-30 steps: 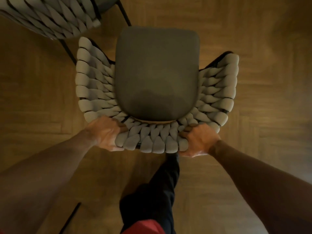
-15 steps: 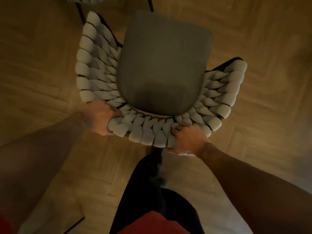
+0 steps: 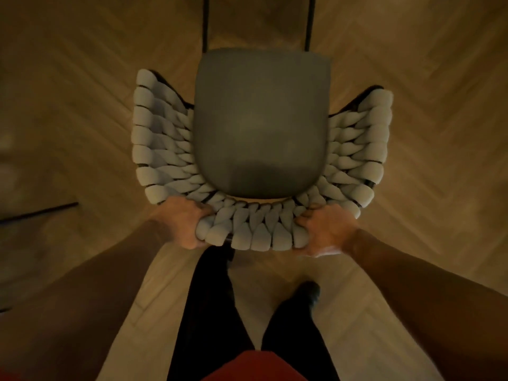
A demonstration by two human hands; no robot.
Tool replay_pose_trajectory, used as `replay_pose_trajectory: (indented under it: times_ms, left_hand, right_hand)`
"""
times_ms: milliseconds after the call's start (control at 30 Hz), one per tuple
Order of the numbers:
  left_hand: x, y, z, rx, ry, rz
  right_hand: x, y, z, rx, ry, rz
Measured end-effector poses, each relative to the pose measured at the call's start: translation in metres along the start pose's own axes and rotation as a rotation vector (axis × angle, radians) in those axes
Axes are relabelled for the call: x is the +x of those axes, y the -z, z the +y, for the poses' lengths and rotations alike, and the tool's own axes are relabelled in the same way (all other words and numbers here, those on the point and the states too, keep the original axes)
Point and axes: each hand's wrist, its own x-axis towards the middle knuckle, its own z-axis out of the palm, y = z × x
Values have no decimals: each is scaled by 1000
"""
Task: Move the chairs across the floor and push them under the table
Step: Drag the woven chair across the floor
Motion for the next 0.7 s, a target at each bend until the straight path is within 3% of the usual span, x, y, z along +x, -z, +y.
replay_pose_trajectory:
  times_ms: [233, 700]
  left_hand:
    - [-12, -41, 61, -152, 183, 84]
    - [27, -3, 22, -296, 350, 186]
  right_hand:
    - [7, 22, 48, -178, 231, -5]
    - [104, 119, 119, -346, 460, 77]
